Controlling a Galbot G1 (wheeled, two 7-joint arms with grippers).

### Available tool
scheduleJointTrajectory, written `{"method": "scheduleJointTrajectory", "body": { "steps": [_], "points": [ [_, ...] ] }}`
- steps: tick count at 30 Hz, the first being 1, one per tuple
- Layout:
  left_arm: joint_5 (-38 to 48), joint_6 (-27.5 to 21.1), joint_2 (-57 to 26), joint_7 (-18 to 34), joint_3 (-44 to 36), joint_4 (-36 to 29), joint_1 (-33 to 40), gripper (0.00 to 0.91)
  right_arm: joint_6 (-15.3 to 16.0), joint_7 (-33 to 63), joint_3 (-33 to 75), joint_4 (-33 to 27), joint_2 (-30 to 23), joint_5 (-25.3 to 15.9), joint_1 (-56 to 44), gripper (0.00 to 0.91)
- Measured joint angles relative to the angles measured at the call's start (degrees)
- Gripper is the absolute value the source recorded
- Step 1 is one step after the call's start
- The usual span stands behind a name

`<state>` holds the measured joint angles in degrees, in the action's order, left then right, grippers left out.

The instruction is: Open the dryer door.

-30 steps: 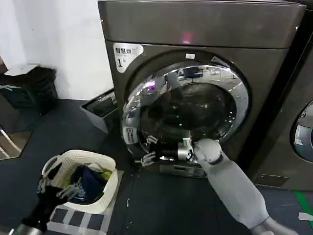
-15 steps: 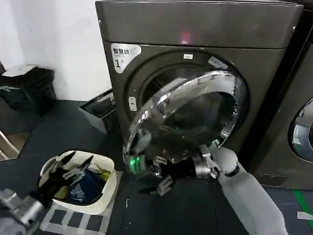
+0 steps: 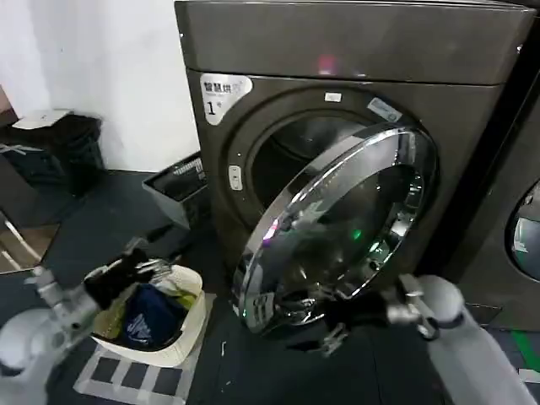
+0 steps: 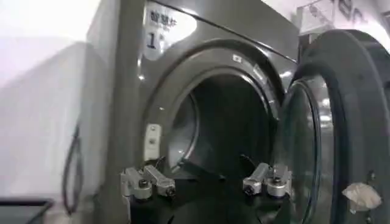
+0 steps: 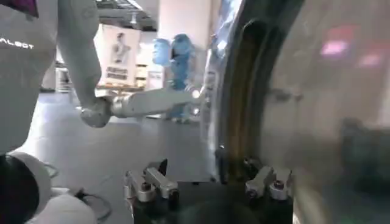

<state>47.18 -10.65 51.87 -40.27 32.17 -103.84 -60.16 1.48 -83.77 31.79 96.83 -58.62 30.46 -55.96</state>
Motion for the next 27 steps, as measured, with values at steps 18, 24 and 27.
{"method": "scheduleJointTrajectory", "body": {
  "steps": [18,24,27],
  "points": [
    [3.14,1.76,-3.91,-6.05,-24.68,4.03,16.58,0.907,2.89,16.83,38.67,2.30,-7.17,1.01,-12.84,0.907],
    [3.67,2.00,-4.96,-7.36,-31.44,2.75,20.33,0.907,7.00,32.60,51.24,9.82,-7.93,7.92,-18.84,0.907],
    [3.98,2.54,-5.20,-7.80,-35.17,1.55,22.04,0.907,6.98,43.54,56.28,12.73,-6.99,11.23,-20.86,0.907]
  ]
}}
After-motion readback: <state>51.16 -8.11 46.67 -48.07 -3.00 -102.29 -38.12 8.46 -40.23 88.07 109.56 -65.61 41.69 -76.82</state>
